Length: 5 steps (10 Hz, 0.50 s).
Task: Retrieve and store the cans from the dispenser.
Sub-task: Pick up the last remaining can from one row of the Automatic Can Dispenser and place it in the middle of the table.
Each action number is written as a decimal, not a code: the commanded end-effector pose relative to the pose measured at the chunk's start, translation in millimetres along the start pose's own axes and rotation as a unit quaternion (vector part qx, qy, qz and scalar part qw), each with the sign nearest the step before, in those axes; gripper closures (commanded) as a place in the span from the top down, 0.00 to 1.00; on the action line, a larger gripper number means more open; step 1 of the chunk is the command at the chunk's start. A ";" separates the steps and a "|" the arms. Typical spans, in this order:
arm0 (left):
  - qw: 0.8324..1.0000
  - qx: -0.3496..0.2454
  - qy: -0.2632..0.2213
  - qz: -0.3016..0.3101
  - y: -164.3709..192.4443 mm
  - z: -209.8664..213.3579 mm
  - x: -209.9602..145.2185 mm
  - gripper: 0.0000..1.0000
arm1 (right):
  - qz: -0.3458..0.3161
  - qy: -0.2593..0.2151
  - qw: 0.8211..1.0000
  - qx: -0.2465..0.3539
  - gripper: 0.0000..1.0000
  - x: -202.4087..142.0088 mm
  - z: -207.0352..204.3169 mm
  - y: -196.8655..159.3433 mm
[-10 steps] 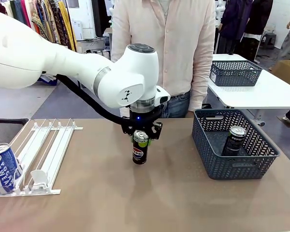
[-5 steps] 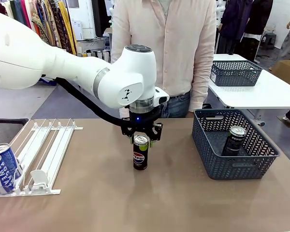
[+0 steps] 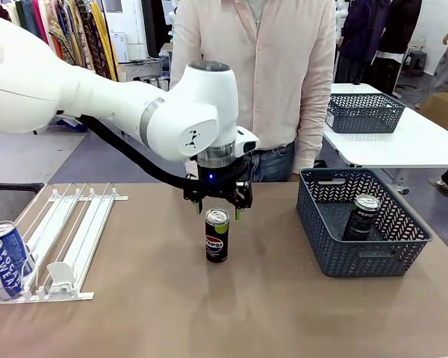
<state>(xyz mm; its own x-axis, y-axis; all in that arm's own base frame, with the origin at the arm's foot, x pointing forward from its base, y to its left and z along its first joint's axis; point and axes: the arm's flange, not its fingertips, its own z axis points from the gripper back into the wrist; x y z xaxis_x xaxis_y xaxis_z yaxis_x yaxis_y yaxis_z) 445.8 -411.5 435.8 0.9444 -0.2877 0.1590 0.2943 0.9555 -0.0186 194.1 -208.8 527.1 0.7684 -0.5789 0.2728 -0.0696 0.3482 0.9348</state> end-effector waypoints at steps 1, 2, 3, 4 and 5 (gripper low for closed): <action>0.999 -0.035 -0.004 -0.014 18.5 47.9 -20.3 1.00 | 0.012 -0.007 1.000 0.015 1.00 3.3 0.2 2.8; 0.998 -0.064 -0.009 -0.013 33.0 81.8 -36.0 1.00 | 0.012 -0.007 1.000 0.015 1.00 3.3 0.2 2.8; 0.995 -0.099 0.001 -0.011 55.2 116.4 -59.6 1.00 | 0.012 -0.007 1.000 0.015 1.00 3.3 0.2 2.8; 0.988 -0.151 0.003 -0.029 94.4 148.1 -91.2 1.00 | 0.012 -0.007 1.000 0.015 1.00 3.3 0.2 2.8; 0.982 -0.187 0.007 -0.024 136.7 165.4 -121.2 1.00 | 0.012 -0.007 1.000 0.015 1.00 3.3 0.2 2.8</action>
<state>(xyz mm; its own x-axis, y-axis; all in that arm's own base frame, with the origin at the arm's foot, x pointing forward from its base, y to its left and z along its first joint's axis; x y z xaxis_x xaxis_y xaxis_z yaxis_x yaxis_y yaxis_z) 372.3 -309.5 581.9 0.9259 -0.3262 0.1904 0.3725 0.8721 -0.3174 194.3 -208.7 527.0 0.7688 -0.5786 0.2723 -0.0690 0.3483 0.9348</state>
